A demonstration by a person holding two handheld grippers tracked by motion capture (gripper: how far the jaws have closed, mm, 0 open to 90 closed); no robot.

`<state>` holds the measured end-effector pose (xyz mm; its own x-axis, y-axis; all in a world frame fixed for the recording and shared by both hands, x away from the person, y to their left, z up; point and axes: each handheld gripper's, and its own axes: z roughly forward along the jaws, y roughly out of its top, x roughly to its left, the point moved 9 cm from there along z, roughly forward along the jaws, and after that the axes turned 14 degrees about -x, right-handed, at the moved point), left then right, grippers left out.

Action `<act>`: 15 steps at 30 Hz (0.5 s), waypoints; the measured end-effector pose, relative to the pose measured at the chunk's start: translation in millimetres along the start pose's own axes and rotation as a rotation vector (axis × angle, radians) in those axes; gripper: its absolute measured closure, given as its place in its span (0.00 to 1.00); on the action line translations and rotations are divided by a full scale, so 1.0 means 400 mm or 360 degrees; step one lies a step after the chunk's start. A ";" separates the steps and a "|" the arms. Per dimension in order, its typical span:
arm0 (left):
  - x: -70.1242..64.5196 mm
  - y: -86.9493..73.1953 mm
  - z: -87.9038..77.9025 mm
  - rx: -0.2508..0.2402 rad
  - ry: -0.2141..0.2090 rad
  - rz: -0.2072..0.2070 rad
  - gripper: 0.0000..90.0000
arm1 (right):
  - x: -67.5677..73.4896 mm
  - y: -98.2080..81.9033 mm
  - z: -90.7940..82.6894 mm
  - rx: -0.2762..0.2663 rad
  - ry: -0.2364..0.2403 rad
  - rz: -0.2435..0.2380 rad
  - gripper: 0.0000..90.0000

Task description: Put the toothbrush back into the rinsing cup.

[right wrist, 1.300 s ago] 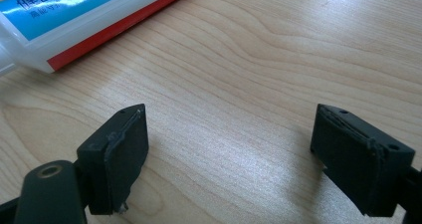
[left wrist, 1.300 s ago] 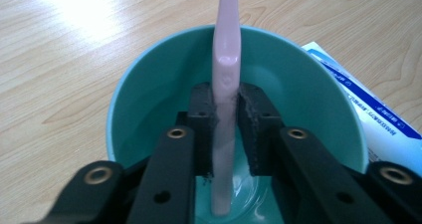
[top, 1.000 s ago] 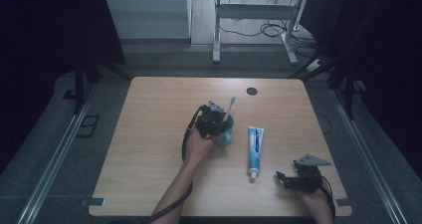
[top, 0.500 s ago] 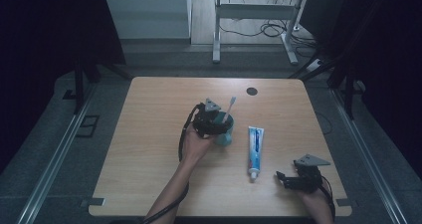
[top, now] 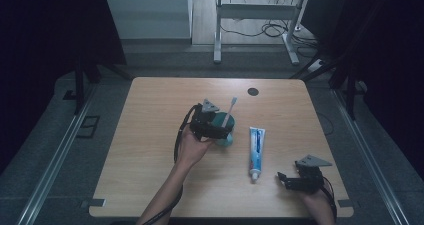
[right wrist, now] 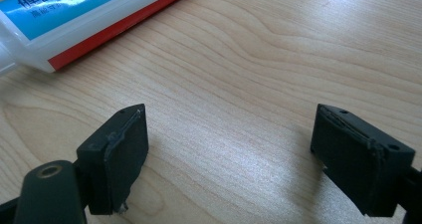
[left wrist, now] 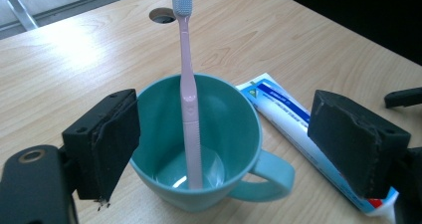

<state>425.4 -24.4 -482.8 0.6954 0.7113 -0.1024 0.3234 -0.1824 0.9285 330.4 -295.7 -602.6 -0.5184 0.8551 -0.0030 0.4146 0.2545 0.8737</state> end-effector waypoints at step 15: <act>0.006 -0.035 -0.077 0.0015 -0.0003 0.0000 0.04 | 0.000 0.000 0.000 0.0001 0.0000 0.0000 0.17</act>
<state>402.8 0.6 -485.1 0.6967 0.7099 -0.1031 0.3293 -0.1888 0.9252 330.3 -295.6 -602.6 -0.5183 0.8552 -0.0030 0.4150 0.2545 0.8735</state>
